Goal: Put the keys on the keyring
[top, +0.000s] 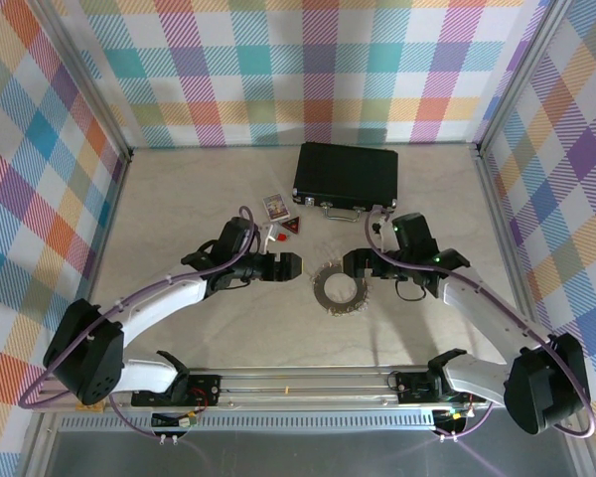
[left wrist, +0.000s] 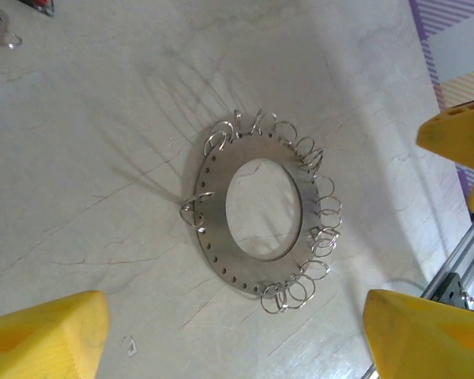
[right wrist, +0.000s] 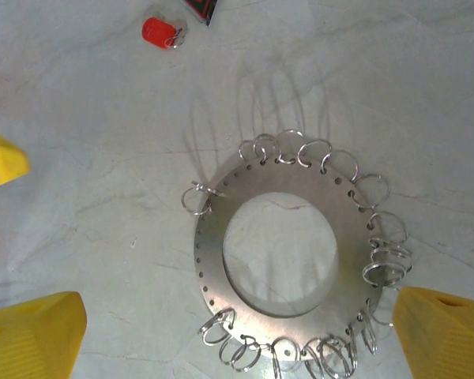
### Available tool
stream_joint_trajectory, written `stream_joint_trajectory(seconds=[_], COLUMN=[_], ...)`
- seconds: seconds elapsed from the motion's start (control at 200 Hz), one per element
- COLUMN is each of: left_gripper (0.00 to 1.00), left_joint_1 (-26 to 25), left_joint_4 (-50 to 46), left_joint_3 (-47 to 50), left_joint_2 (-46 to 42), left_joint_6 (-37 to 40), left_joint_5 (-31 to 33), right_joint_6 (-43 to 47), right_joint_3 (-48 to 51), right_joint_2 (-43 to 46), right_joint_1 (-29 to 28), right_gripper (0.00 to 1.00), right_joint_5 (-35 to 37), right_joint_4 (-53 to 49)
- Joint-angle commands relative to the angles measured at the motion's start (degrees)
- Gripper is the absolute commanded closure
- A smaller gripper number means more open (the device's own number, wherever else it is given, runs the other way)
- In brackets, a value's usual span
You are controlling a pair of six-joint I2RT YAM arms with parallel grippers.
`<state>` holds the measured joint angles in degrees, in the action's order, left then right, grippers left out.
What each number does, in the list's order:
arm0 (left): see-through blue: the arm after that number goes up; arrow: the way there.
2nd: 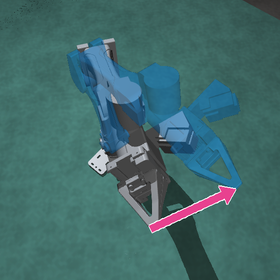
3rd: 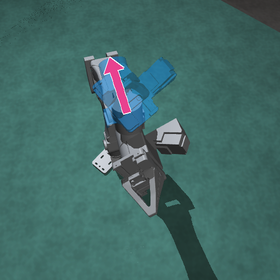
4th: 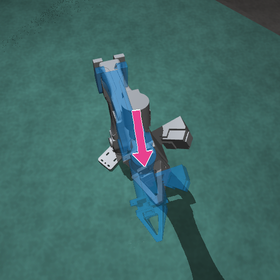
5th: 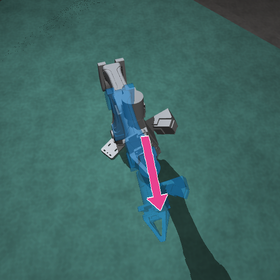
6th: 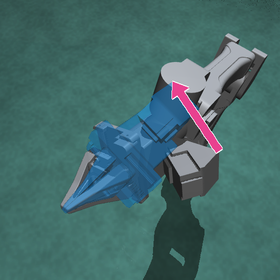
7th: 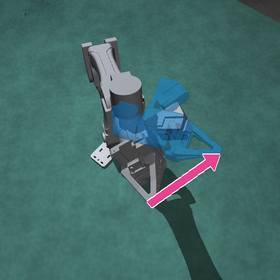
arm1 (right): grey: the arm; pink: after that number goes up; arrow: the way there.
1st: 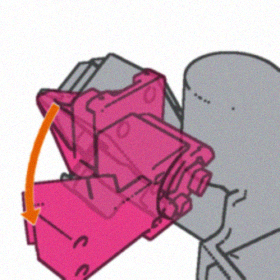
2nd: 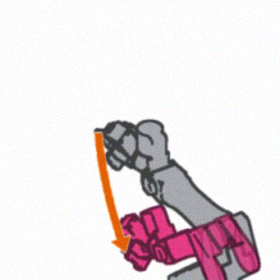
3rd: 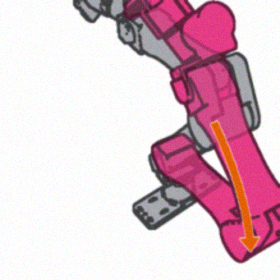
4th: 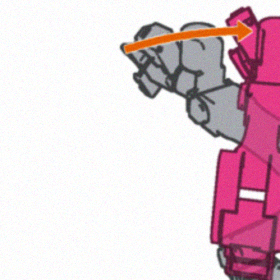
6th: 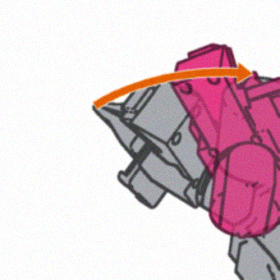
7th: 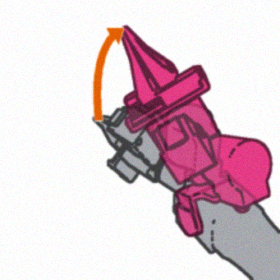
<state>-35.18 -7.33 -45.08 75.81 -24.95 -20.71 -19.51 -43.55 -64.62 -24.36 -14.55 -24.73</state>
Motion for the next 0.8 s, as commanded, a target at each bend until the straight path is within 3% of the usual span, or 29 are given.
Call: stream_joint_trajectory(seconds=[0.0,0.36,0.535,0.795], left_gripper=[0.19,0.31,0.42,0.51], left_joint_1=[-0.98,-13.9,-21.5,-28.86], left_joint_4=[2.36,-6.86,-10.96,-11.17], left_joint_3=[0.21,-2.15,-5.57,-12.78], left_joint_2=[0.88,1.19,5.22,14.06], left_joint_6=[-1.3,-1.25,-3.28,-2.61], left_joint_5=[-2.0,11.99,20.27,25.32], right_joint_6=[-0.47,-2.48,-4.26,-4.57], right_joint_3=[1.65,5.08,7.82,9.8], right_joint_2=[0.88,0.88,1.87,4.67], right_joint_1=[-0.27,0.59,6.35,13.35], right_gripper=[0.01,0.01,0.01,0.01], right_joint_5=[-2.15,-2.85,-5.98,-8.0], right_joint_4=[-2.5,-0.53,2.36,3.68])
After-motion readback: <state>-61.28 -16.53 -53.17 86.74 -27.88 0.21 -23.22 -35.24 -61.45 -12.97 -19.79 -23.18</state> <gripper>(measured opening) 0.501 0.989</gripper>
